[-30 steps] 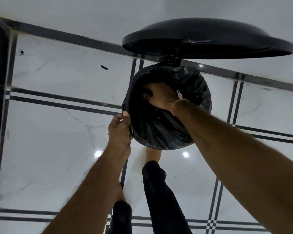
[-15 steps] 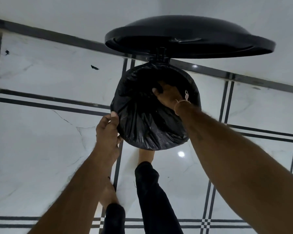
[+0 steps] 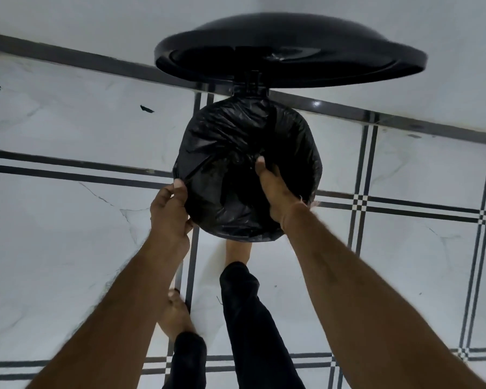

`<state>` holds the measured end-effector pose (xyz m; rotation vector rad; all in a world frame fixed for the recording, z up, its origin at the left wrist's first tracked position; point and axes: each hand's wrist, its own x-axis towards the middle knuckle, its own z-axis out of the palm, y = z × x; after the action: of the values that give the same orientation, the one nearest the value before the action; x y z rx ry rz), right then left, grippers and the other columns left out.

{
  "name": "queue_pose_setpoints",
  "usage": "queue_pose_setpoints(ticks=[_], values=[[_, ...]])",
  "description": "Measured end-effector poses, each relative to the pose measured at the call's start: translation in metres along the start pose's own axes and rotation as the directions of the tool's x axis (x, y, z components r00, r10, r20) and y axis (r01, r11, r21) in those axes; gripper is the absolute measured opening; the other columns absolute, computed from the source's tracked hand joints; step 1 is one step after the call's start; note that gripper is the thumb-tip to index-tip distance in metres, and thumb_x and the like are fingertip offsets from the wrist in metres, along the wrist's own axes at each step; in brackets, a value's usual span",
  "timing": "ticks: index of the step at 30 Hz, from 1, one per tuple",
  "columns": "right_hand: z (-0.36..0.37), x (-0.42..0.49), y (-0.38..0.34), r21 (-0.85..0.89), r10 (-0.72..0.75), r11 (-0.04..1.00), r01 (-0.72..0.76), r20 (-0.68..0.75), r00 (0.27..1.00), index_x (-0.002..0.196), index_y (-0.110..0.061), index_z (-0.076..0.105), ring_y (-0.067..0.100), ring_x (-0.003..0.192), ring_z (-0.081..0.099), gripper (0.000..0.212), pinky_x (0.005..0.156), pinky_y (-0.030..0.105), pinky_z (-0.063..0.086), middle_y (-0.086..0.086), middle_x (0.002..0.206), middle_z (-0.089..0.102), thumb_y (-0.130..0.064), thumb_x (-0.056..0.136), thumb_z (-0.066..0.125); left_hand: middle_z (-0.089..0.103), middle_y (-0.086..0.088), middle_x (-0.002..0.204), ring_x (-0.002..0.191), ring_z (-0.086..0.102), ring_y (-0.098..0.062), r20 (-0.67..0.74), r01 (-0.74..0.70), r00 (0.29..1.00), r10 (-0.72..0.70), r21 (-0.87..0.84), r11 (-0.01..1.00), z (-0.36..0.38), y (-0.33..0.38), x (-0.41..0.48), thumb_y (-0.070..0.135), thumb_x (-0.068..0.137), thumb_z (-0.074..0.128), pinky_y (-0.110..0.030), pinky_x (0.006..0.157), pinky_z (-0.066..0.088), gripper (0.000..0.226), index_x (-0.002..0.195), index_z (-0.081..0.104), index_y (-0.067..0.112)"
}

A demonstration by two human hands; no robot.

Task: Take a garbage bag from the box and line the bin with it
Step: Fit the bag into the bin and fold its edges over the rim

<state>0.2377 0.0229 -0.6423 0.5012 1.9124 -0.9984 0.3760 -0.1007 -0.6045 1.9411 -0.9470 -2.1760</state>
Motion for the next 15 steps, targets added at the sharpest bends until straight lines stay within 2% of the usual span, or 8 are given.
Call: queue_pose_setpoints(ticks=[3, 5, 6, 8, 9, 11, 13, 15], values=[[0.006, 0.025, 0.007, 0.259, 0.18, 0.951, -0.17, -0.016, 0.984, 0.156, -0.018, 0.045, 0.033, 0.14, 0.049, 0.074, 0.122, 0.044, 0.037, 0.011, 0.156, 0.05, -0.063, 0.098, 0.054, 0.068, 0.006, 0.095, 0.093, 0.062, -0.016, 0.012, 0.006, 1.0, -0.006, -0.001, 1.0, -0.001, -0.001, 0.002, 0.03, 0.106, 0.056, -0.036, 0.08, 0.056, 0.01, 0.103, 0.063, 0.024], [0.0, 0.014, 0.005, 0.345, 0.184, 0.921, -0.181, 0.025, 0.983, 0.155, -0.017, 0.045, 0.033, 0.137, 0.053, 0.071, 0.12, 0.046, 0.04, 0.011, 0.154, 0.052, -0.061, 0.1, 0.051, 0.068, 0.004, 0.096, 0.094, 0.061, -0.018, 0.017, 0.005, 1.0, -0.005, -0.001, 1.0, 0.0, -0.001, 0.002, 0.03, 0.106, 0.055, -0.035, 0.079, 0.054, 0.011, 0.101, 0.063, 0.024], [-0.003, 0.003, 0.004, 0.352, 0.129, 0.927, -0.128, 0.021, 0.991, 0.156, -0.021, 0.043, 0.032, 0.137, 0.052, 0.067, 0.12, 0.047, 0.04, 0.009, 0.154, 0.052, -0.059, 0.101, 0.048, 0.067, 0.003, 0.097, 0.095, 0.061, -0.019, 0.024, 0.0, 1.0, -0.001, 0.004, 1.0, 0.0, -0.001, 0.001, 0.032, 0.106, 0.055, -0.035, 0.078, 0.054, 0.012, 0.102, 0.062, 0.023], [-0.014, -0.033, 0.007, 0.186, -0.135, 0.971, 0.149, -0.083, 0.987, 0.156, -0.034, 0.041, 0.024, 0.141, 0.048, 0.06, 0.121, 0.044, 0.038, 0.002, 0.156, 0.048, -0.058, 0.101, 0.049, 0.068, -0.001, 0.105, 0.098, 0.062, -0.02, 0.038, -0.007, 0.999, 0.006, 0.015, 1.0, 0.0, 0.0, -0.001, 0.036, 0.105, 0.055, -0.036, 0.08, 0.055, 0.017, 0.109, 0.061, 0.021], [-0.02, -0.055, 0.009, 0.019, -0.334, 0.941, 0.337, -0.103, 0.937, 0.155, -0.037, 0.041, 0.02, 0.144, 0.043, 0.06, 0.121, 0.039, 0.034, 0.0, 0.157, 0.044, -0.057, 0.1, 0.053, 0.068, -0.002, 0.109, 0.101, 0.063, -0.021, 0.042, -0.007, 0.999, 0.006, 0.017, 1.0, 0.0, 0.001, -0.001, 0.037, 0.105, 0.055, -0.037, 0.082, 0.056, 0.019, 0.113, 0.061, 0.021], [-0.022, -0.087, 0.018, -0.306, -0.573, 0.762, 0.57, 0.09, 0.815, 0.156, -0.041, 0.04, 0.02, 0.152, 0.029, 0.067, 0.122, 0.035, 0.027, 0.001, 0.164, 0.031, -0.055, 0.094, 0.063, 0.07, -0.003, 0.114, 0.105, 0.064, -0.021, 0.033, -0.004, 0.999, 0.003, 0.016, 1.0, 0.001, 0.002, -0.003, 0.036, 0.106, 0.054, -0.038, 0.084, 0.057, 0.023, 0.118, 0.062, 0.018], [-0.011, -0.083, 0.026, -0.522, -0.578, 0.563, 0.641, 0.305, 0.757, 0.157, -0.047, 0.036, 0.029, 0.157, 0.014, 0.078, 0.124, 0.05, 0.025, 0.001, 0.171, 0.017, -0.063, 0.086, 0.064, 0.071, -0.004, 0.117, 0.107, 0.066, -0.021, 0.018, -0.004, 1.0, 0.004, 0.016, 1.0, 0.002, 0.002, -0.004, 0.036, 0.106, 0.053, -0.039, 0.084, 0.058, 0.033, 0.125, 0.062, 0.011], [0.006, -0.058, 0.026, -0.687, -0.531, 0.347, 0.638, 0.417, 0.738, 0.157, -0.051, 0.03, 0.038, 0.159, 0.003, 0.082, 0.119, 0.071, 0.025, -0.001, 0.173, 0.008, -0.069, 0.082, 0.06, 0.071, -0.004, 0.117, 0.108, 0.067, -0.02, 0.011, -0.012, 1.0, 0.012, 0.01, 1.0, 0.001, 0.001, -0.004, 0.036, 0.106, 0.053, -0.038, 0.082, 0.06, 0.036, 0.129, 0.061, 0.01]])
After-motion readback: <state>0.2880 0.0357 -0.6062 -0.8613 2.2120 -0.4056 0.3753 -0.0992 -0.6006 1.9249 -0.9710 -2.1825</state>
